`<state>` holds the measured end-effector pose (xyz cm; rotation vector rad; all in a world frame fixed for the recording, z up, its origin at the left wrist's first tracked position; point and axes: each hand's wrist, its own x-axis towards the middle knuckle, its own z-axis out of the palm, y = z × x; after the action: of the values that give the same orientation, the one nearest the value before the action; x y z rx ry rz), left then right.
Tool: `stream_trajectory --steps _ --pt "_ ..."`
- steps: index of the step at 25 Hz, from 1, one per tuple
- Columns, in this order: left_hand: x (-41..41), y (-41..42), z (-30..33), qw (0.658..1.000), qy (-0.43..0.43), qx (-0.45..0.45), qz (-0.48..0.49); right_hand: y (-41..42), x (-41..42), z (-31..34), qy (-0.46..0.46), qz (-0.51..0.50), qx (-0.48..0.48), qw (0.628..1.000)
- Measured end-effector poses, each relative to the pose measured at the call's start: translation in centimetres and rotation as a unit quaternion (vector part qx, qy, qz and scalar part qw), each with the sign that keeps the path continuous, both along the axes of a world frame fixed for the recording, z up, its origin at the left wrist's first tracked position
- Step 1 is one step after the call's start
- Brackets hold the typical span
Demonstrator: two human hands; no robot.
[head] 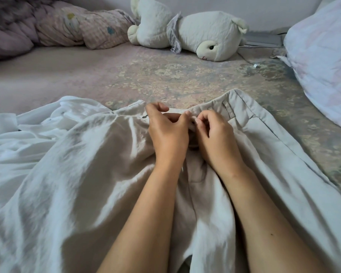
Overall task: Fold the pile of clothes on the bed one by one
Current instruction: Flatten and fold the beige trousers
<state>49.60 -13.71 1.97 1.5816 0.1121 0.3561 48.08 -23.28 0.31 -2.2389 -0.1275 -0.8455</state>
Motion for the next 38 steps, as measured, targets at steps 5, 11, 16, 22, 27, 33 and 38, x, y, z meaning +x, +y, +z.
stream_trajectory --steps 5,11,16,22,27,33,38 --pt "0.2 -0.1 -0.2 0.999 -0.01 -0.003 -0.033 -0.7 -0.1 1.0 0.109 0.023 0.16 0.981" --pt "-0.6 -0.1 0.9 0.989 -0.089 0.109 -0.043 -0.3 0.3 1.6 0.142 -0.027 0.307 0.941" --pt "2.1 2.5 -3.0 0.777 0.138 0.613 -0.049 -4.6 0.6 0.7 0.347 -0.21 -0.196 0.893" --pt "3.5 3.4 -4.2 0.714 0.155 0.674 -0.11 -7.5 0.4 0.8 0.503 -0.177 -0.159 0.831" --pt "4.6 6.5 -5.4 0.643 0.133 0.739 -0.15 -11.6 -0.2 -0.5 0.524 -0.188 -0.192 0.808" --pt "-0.2 5.3 0.9 0.727 0.219 0.606 -0.235 -7.3 -7.0 1.2 0.462 -0.163 -0.226 0.842" --pt "-16.2 7.6 3.1 0.729 0.182 0.575 -0.326 -5.9 -23.2 1.0 0.492 -0.064 -0.245 0.833"
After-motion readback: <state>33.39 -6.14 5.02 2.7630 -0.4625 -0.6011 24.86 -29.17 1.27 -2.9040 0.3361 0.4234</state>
